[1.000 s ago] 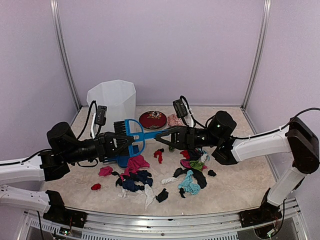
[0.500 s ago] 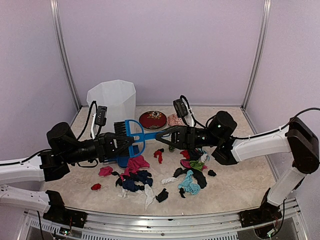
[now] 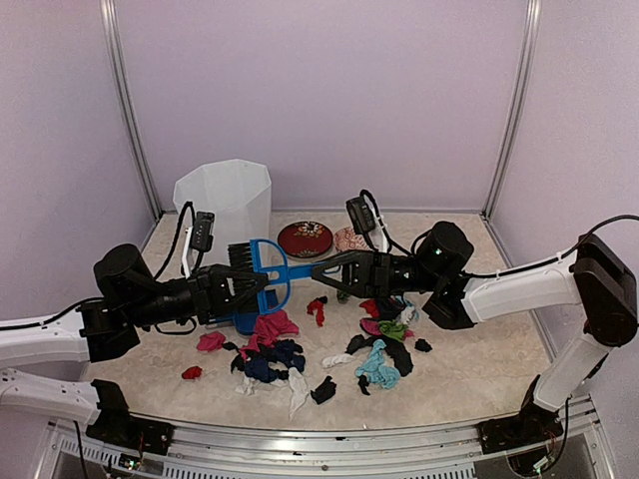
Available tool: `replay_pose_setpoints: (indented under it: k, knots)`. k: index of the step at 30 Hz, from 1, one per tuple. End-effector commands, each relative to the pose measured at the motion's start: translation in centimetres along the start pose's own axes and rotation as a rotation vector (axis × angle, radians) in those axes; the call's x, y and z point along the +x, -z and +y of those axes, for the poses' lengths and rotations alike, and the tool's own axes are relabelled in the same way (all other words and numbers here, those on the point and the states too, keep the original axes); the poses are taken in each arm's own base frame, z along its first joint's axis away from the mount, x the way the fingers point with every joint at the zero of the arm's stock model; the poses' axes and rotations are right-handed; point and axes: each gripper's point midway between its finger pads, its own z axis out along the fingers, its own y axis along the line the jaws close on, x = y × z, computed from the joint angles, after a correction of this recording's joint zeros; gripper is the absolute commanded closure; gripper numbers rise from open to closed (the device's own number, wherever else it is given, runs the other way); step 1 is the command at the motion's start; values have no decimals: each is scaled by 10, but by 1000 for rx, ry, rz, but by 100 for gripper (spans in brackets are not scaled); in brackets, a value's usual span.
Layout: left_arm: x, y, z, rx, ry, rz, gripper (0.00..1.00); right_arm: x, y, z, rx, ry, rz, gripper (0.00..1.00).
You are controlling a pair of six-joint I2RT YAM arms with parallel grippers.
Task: Sweep away the paper scraps from the table
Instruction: Pass from the left arm to the right
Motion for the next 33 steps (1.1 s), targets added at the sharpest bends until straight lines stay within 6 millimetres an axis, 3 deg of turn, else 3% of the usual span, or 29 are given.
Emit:
replay_pose_setpoints:
  k: [1, 5, 10, 18, 21, 24, 26, 28, 33]
  knots:
    - [-4, -1, -5, 12, -28, -18, 100, -5, -6, 11, -43, 35, -7, 76]
    - [-5, -2, -4, 8, -29, -18, 100, -5, -6, 11, -43, 35, -6, 81]
    - [-3, -3, -2, 5, -27, -15, 100, -4, -7, 12, -49, 36, -2, 100]
    - [-3, -4, 1, -13, -21, -14, 99, -3, -6, 11, -42, 38, -3, 100]
    - [-4, -5, 4, -33, -18, -15, 76, -2, -5, 9, -28, 39, -1, 100]
    - [-3, -6, 10, -58, -11, -9, 29, 0, -3, 4, 8, 39, 6, 100]
    - [-2, -6, 12, -73, -9, -5, 12, 3, 2, -3, 54, 38, 13, 100]
    - [-2, -5, 16, -94, -7, -6, 2, 3, 10, -9, 103, 40, 11, 100]
    - [1, -3, 30, -169, 4, -2, 1, -5, 34, -18, 247, 87, -5, 100]
